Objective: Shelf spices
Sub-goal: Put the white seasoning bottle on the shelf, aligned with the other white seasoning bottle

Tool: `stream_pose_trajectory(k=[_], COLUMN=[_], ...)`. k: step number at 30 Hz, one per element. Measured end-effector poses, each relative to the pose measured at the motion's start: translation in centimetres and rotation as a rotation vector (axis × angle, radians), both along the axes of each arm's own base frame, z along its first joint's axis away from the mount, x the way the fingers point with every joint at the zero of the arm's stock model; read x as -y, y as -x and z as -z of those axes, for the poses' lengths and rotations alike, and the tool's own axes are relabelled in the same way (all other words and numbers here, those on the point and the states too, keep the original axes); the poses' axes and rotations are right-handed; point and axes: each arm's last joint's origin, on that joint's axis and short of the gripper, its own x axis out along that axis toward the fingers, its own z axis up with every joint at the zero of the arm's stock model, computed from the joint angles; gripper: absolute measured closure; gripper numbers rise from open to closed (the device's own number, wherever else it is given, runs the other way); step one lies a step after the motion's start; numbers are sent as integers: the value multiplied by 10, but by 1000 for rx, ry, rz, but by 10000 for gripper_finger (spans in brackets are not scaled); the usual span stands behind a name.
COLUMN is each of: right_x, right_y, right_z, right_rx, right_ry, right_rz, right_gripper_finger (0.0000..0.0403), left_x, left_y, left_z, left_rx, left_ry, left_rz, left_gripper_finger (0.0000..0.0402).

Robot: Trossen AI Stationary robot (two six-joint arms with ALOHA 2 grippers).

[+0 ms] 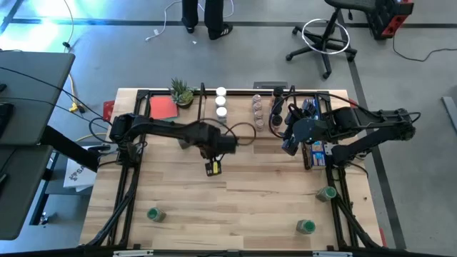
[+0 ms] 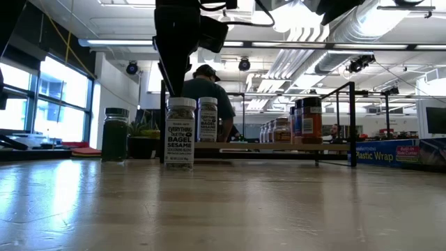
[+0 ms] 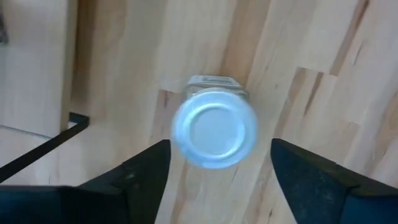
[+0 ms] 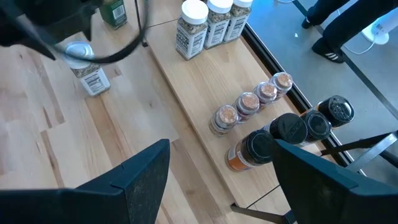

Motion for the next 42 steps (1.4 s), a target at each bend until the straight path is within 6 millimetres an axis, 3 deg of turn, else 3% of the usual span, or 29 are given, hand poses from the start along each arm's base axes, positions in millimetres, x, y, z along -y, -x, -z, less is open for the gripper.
stream_pose_trajectory(k=[4,8,17,26,31,39,42], right_x=[0,0,-1,-7,-7,-7,-7], right_y=[0,0,0,1,1,1,1], right_z=[0,0,0,0,0,0,0], right_rx=[0,0,9,8,9,17,17], right_ry=[0,0,-21,-23,-24,-34,-33], right_rz=[0,1,8,-22,-20,-7,-7], right_gripper_finger=[128,128,128,128,128,128,128], left_x=[-11,-14,-1,9,17,24,25], left_y=[1,8,3,1,1,-2,-5], left_z=[-4,-4,14,24,24,22,15], left_rx=[-21,-90,-29,23,35,68,92], left_ry=[66,9,-23,-91,-100,-97,-93], left_rz=[-13,15,80,9,42,51,52], left_gripper_finger=[104,98,98,100,126,203,204])
